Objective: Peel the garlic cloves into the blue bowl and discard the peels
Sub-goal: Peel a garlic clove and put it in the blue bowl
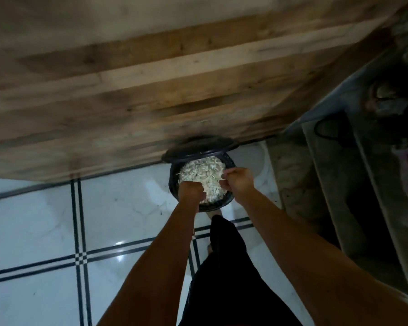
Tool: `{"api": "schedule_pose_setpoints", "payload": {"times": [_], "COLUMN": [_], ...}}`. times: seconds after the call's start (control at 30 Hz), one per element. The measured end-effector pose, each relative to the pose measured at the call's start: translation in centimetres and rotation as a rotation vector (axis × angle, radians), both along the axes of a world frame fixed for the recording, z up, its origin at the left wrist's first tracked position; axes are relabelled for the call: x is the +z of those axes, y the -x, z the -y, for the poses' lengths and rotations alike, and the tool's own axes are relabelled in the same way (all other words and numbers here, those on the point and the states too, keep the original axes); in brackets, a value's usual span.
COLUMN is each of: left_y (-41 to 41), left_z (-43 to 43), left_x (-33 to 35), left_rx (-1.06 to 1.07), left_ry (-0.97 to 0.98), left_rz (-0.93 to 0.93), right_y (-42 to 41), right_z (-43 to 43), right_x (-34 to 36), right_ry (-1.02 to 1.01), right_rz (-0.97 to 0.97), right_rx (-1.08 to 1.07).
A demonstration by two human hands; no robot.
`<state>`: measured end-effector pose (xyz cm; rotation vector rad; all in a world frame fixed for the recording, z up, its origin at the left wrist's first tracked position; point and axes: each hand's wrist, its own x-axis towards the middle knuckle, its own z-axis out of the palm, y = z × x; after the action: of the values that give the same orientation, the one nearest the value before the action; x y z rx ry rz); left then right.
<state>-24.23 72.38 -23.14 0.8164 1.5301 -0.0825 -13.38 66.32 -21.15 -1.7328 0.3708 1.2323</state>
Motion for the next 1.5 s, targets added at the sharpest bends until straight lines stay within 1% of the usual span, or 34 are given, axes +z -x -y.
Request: {"api": "schedule_pose_setpoints", "payload": {"times": [0.03,0.1,0.17,0.27,0.4,0.53,0.67,0.83,0.93,1.0,1.13,1.23,1.4,1.5], "left_y": [-0.4,-1.6,-3.4,-6.9,-12.4,-17.6,-20.7,-22.3,-22.4,-22.4,-22.3,-22.5,-23.0,-23.4], "left_z": [0.3,1.2,2.9,6.2,13.7,23.6,36.2,51.5,59.5,63.5,68.6,70.3,71.1,71.5], "left_x": [1.1,4.2,8.0,13.3,19.6,24.9,28.5,30.3,30.4,30.2,28.9,28.0,27.4,27.1], "left_rx": [0.031,0.084,0.071,-0.001,-0.202,-0.449,-0.7,-0.937,-1.017,-1.065,-1.162,-1.184,-1.218,-1.243], "left_ry": [0.016,-0.009,-0.104,-0.185,-0.203,-0.149,-0.045,0.042,0.101,0.113,0.049,0.029,-0.019,-0.032], "left_rz": [0.04,0.116,0.17,0.336,0.542,0.727,0.88,0.931,0.938,0.919,0.858,0.813,0.781,0.771], "right_y": [-0.2,-0.7,-1.2,-2.5,-5.3,-7.3,-7.7,-7.1,-6.7,-6.4,-6.2,-6.7,-8.3,-8.9], "right_z": [0.5,1.9,3.8,8.4,17.6,28.6,41.0,55.7,63.5,67.8,75.2,78.2,79.8,79.9], "right_x": [0.9,3.5,6.8,12.4,19.0,24.5,27.9,29.5,28.9,28.1,24.9,23.5,22.8,22.4], "right_ry": [-0.057,-0.134,-0.167,-0.282,-0.423,-0.52,-0.527,-0.484,-0.41,-0.287,0.122,0.429,0.611,0.657], "right_rz": [-0.045,-0.049,0.045,0.133,0.246,0.371,0.521,0.656,0.703,0.725,0.725,0.726,0.68,0.653], "right_rx": [-0.072,-0.135,-0.175,-0.322,-0.589,-0.87,-1.096,-1.248,-1.289,-1.297,-1.222,-1.069,-0.821,-0.781]}}
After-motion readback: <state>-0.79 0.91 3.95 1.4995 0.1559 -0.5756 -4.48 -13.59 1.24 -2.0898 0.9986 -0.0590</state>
